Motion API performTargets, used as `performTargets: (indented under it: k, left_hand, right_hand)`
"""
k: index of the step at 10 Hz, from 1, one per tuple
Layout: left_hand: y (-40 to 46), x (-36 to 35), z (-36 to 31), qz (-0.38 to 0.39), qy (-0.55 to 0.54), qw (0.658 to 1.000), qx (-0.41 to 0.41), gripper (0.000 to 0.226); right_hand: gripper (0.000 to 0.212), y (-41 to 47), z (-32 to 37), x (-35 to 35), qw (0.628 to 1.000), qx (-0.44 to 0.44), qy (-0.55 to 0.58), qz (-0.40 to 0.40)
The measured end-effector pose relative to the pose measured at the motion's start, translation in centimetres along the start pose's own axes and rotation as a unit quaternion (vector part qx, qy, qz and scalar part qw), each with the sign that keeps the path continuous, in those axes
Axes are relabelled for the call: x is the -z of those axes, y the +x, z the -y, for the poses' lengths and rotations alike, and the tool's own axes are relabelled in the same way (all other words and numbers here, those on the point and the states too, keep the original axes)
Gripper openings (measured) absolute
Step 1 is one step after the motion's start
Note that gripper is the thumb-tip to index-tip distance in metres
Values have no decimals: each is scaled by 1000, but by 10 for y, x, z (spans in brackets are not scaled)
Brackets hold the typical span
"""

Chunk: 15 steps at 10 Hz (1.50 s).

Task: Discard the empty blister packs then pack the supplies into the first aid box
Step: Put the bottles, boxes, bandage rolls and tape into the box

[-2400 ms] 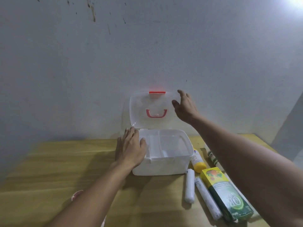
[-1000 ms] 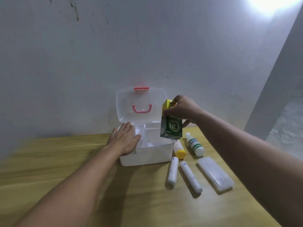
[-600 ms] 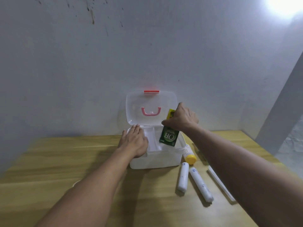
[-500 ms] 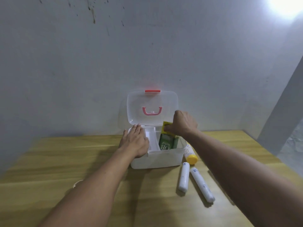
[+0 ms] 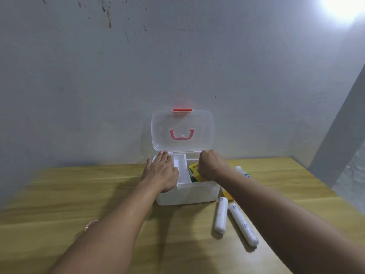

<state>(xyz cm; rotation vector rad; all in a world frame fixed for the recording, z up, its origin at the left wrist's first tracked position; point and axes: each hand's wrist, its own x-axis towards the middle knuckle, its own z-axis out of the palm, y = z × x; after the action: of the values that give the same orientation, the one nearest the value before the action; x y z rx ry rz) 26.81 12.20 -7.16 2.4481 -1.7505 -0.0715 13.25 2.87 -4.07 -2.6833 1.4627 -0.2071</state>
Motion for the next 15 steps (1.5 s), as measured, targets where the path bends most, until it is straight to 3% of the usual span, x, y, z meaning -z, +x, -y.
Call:
performTargets:
  k: [1,2,3,4,5,6,8,9,10,11,12,13,15]
  left_hand:
    - [0,0,0,-1,2,1000,-1,60]
    - [0,-1,0,-1,3,1000,0,60]
    - [0,0,-1,0,5,1000,-1,60]
    - [0,0,0,-1,5,1000,1,60]
    - [-1,-1,0,-2,5,1000,3,60]
    - [0,-1,2,3,3,1000,5,60]
    - [-6,-25,-30,29,-7,999,-35,59]
    - [-2,-19,-25,16,-6,1000,-24,60]
    - [4,-7,-9,9,23,1000,-11,60]
    - [7,0,2,0,44,999,4,60]
    - [8,2,1,7,68,998,-5,60]
    - [10,4,-5,9,94,995,-18,61]
    - [9,1,-4,-3,42,999,-29,60]
  right_hand:
    - [9,5,-3,5,997,-5,20,69]
    - [41,12,-8,7,985,-11,75,155]
    - [60,14,-11,0,981,40,25,189]
    - [38,14,-8,-8,986,94,-61,126]
    - [39,16,-5,-16,991,85,-53,93]
    - [50,15,-2,-15,995,47,-5,88]
    - [44,-16,-38,-14,989,-13,33,144]
    - [37,-12,-45,10,975,-43,189,107]
    - [21,-6,-60,44,959,-46,280,20]
    - [5,-19,-87,57,979,-79,178,65]
    - [30,-46,-118,47,967,-150,44,203]
    - [44,-70,-132,29,949,-184,-15,255]
    - [49,-88,-125,20,952,-198,-10,234]
